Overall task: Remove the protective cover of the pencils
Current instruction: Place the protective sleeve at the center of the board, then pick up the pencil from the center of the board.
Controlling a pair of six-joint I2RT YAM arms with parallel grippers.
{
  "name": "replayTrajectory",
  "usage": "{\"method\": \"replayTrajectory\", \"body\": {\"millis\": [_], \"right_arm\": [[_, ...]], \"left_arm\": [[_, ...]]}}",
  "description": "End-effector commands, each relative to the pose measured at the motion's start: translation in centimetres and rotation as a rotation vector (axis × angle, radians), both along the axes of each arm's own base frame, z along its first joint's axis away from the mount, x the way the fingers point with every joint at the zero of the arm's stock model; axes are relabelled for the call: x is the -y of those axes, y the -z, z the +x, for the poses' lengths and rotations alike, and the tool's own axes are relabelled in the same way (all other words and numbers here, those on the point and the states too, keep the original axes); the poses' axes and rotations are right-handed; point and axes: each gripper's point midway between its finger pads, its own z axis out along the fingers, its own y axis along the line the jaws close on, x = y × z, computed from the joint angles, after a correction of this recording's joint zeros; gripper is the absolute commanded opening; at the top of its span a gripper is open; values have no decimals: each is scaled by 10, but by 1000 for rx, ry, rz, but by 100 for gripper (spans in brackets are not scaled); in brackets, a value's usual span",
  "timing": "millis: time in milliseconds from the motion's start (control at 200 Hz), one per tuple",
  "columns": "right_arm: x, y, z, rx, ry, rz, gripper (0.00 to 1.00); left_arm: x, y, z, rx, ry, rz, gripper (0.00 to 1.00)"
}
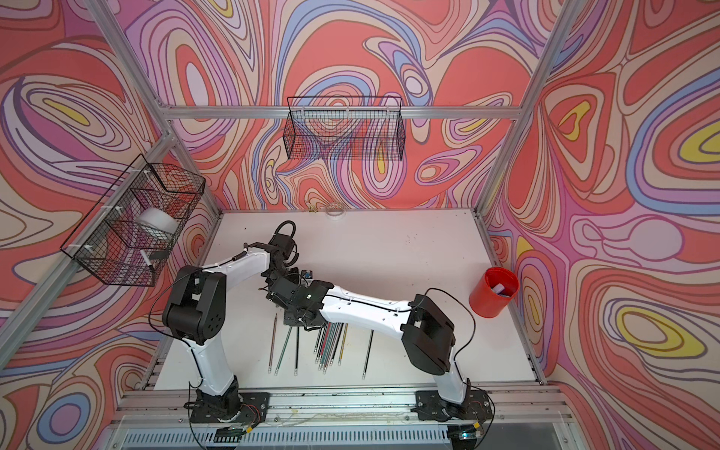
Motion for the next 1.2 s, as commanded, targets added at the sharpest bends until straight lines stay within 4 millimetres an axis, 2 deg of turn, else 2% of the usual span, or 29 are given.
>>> {"method": "replayTrajectory", "body": {"millis": [0, 85, 175, 586, 716, 841, 946, 1197], "right_arm": [[34, 8, 13, 32, 97, -64, 27], [48, 16, 17, 17, 133, -78, 24], [55, 25, 20, -7, 149, -96, 21], [40, 60, 27, -87, 113, -177, 19], [38, 70, 31, -109, 107, -191, 18], [36, 79, 33, -126, 99, -201, 18], [35, 86, 34, -143, 94, -213, 17], [40, 98, 36, -166, 100, -235, 18]], "left_arm": [[3, -35, -1, 48, 5, -20, 39], [2, -52, -2, 83, 5, -23, 41], [-2, -69, -5, 117, 2, -20, 41], [-7, -129, -25, 283, -51, -91, 44], [-20, -146, -34, 362, -107, -99, 48], [-40, -160, -44, 433, -184, -90, 50], [-57, -171, -51, 493, -244, -79, 57], [-82, -185, -58, 555, -324, -81, 65]]}}
